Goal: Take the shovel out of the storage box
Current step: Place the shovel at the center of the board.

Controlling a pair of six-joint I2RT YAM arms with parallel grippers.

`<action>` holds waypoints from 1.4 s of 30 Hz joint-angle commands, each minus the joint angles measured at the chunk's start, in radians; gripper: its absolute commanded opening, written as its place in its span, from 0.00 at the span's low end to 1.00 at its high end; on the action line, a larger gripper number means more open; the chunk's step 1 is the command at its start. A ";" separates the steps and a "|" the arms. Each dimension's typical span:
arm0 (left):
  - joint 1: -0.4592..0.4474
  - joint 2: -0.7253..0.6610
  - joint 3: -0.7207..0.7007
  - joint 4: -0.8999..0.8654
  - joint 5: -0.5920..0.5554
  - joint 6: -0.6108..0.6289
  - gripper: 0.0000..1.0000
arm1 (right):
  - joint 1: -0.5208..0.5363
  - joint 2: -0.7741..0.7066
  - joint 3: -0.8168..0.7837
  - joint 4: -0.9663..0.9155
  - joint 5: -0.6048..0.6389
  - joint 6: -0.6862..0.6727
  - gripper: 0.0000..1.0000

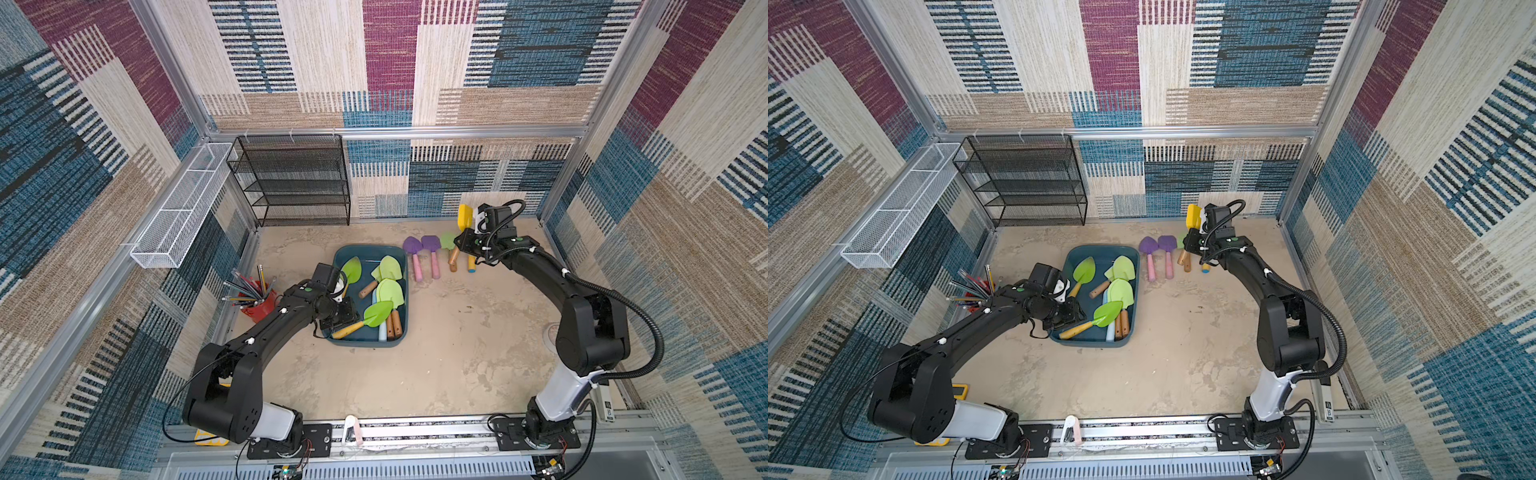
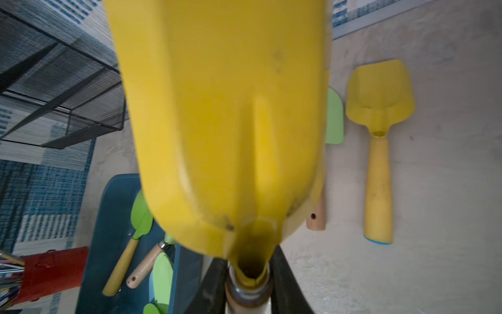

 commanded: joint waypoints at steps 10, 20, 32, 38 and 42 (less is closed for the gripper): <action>0.000 0.055 -0.035 0.161 -0.019 -0.022 0.44 | -0.037 0.076 0.016 -0.067 0.275 -0.089 0.24; 0.000 0.092 -0.049 0.191 -0.023 -0.027 0.44 | -0.112 0.167 0.034 -0.058 0.358 -0.105 0.23; 0.000 0.132 -0.058 0.212 0.013 -0.012 0.44 | -0.139 0.282 0.098 -0.061 0.362 -0.108 0.24; 0.000 0.137 -0.077 0.214 0.065 0.002 0.44 | -0.145 0.339 0.133 -0.071 0.374 -0.118 0.26; -0.002 0.126 -0.097 0.216 0.084 0.002 0.44 | -0.151 0.369 0.158 -0.076 0.379 -0.122 0.26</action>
